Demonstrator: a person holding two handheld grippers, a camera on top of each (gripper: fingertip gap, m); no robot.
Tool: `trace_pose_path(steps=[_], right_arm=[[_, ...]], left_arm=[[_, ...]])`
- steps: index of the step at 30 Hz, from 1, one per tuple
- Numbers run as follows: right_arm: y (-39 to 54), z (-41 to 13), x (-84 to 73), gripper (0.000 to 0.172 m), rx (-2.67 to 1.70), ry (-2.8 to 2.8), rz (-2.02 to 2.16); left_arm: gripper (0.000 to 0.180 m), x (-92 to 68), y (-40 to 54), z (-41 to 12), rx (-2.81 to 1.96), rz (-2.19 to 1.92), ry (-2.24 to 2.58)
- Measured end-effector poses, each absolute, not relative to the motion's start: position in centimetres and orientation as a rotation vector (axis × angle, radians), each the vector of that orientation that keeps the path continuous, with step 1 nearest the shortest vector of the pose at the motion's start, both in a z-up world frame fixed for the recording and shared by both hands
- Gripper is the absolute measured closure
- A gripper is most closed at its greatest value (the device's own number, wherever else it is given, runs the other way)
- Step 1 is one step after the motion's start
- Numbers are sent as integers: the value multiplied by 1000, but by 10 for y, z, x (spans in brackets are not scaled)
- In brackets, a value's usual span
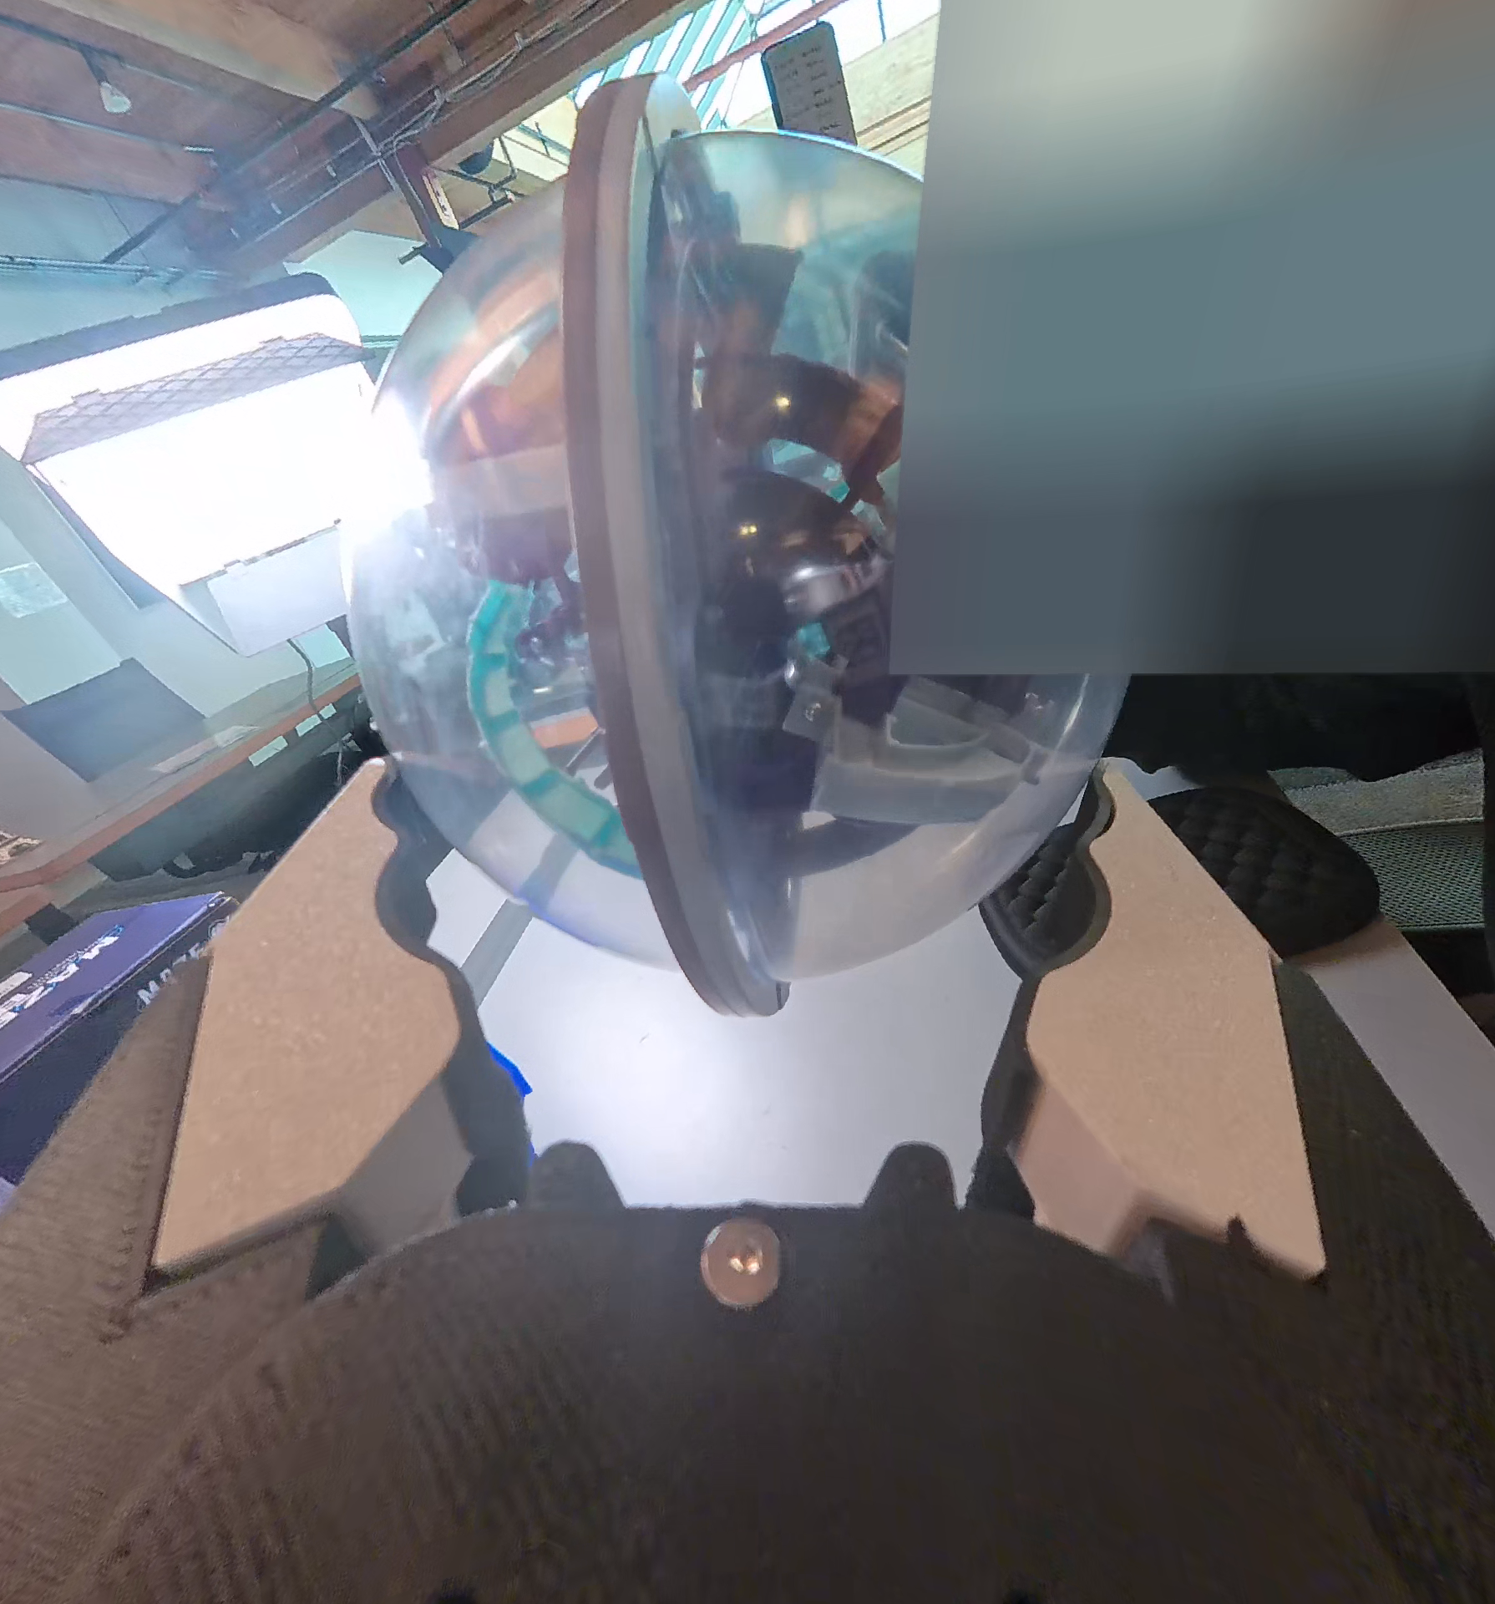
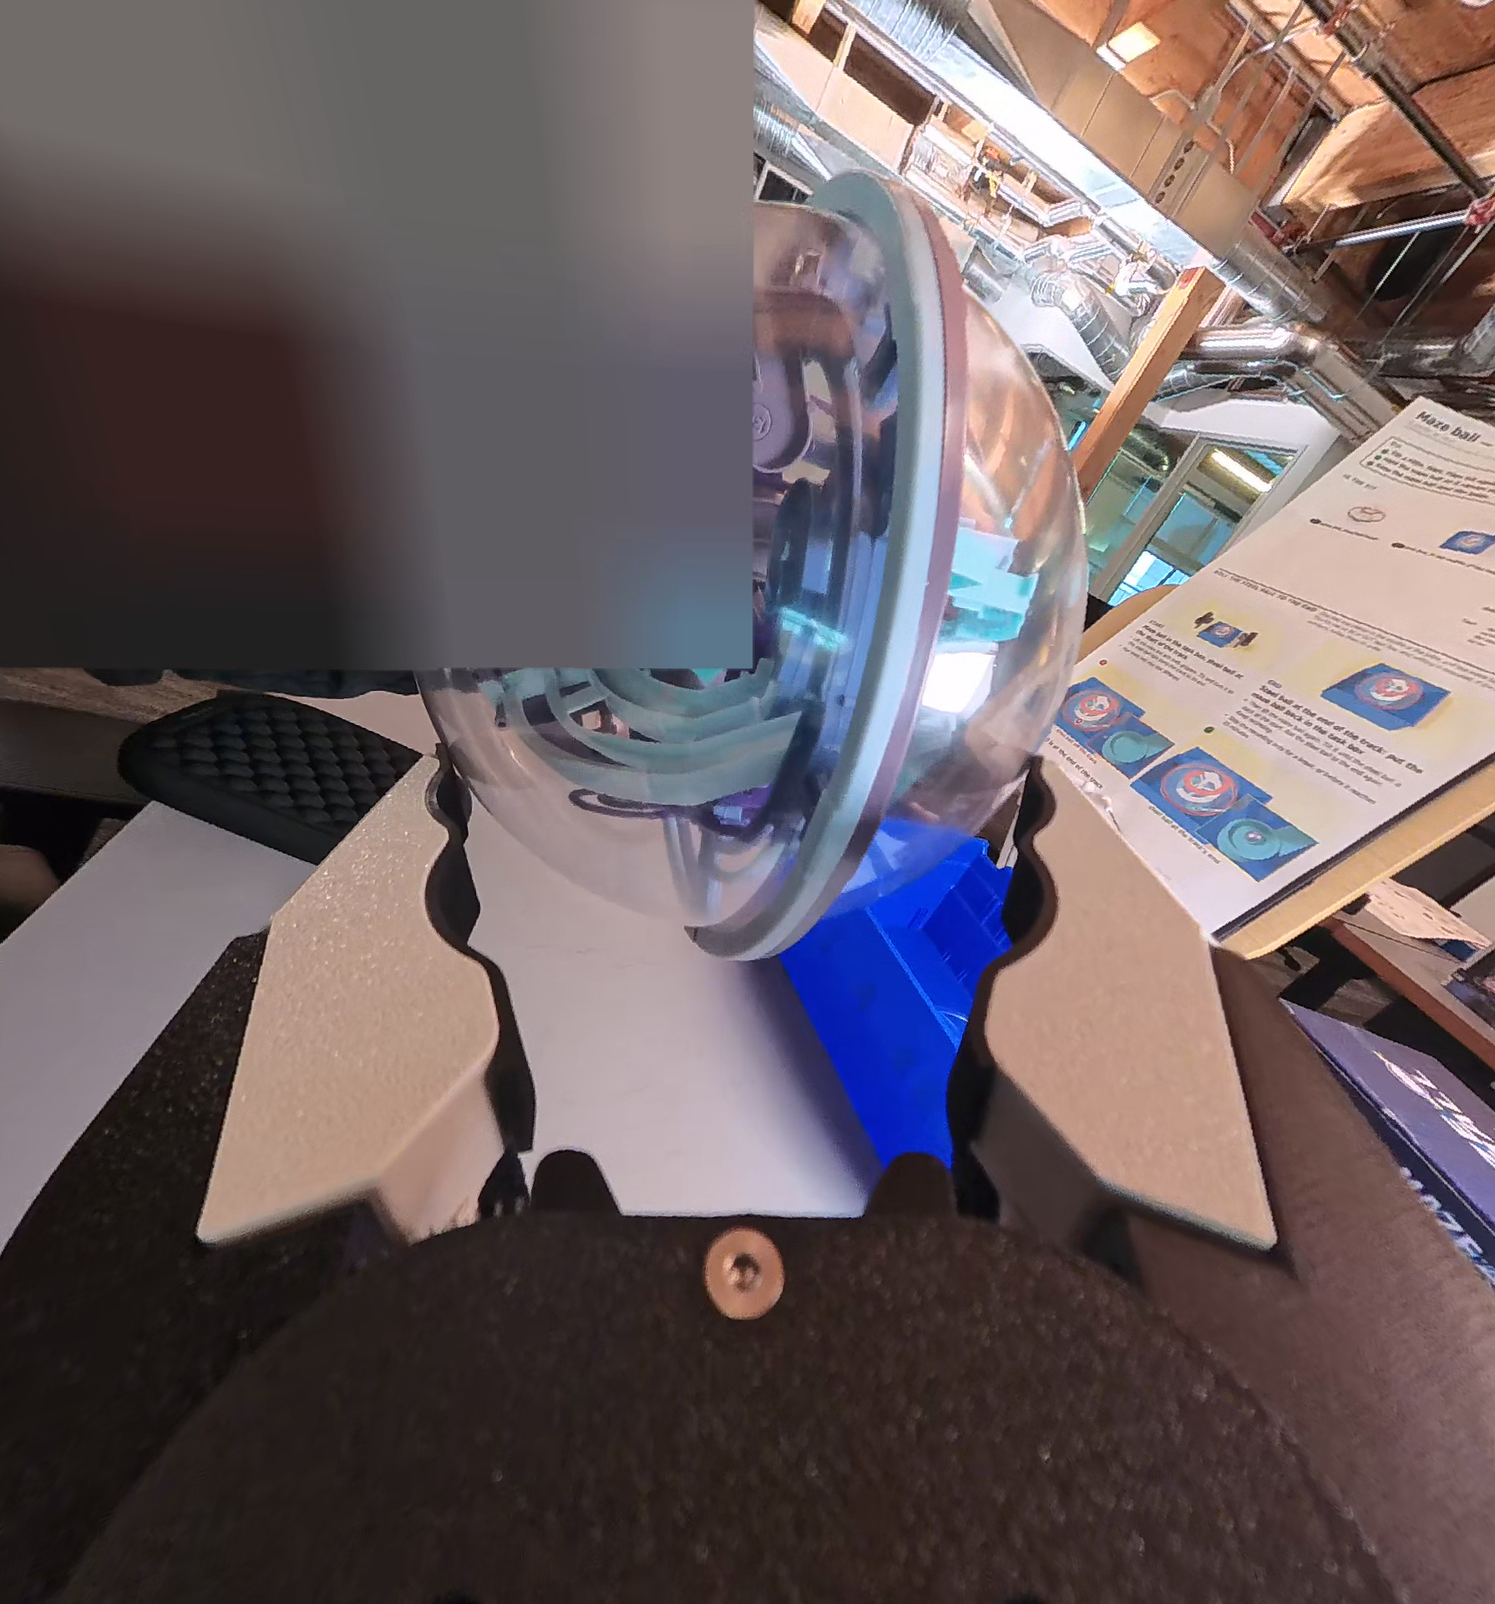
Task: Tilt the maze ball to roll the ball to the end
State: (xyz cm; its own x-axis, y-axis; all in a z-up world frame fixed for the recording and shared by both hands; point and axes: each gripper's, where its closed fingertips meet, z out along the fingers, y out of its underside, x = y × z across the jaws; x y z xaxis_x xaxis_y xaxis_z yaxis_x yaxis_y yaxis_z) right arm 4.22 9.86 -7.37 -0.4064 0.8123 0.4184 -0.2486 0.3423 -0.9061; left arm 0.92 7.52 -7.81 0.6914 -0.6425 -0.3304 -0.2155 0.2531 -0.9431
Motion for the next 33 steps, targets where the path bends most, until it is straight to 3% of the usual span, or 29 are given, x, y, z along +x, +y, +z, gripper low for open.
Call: trace_pose_path(steps=[33], right_arm=[[98,-92,37,49,-433,-1612,1126]], left_arm=[[37,9,69,-82,-1284,-114,937]])
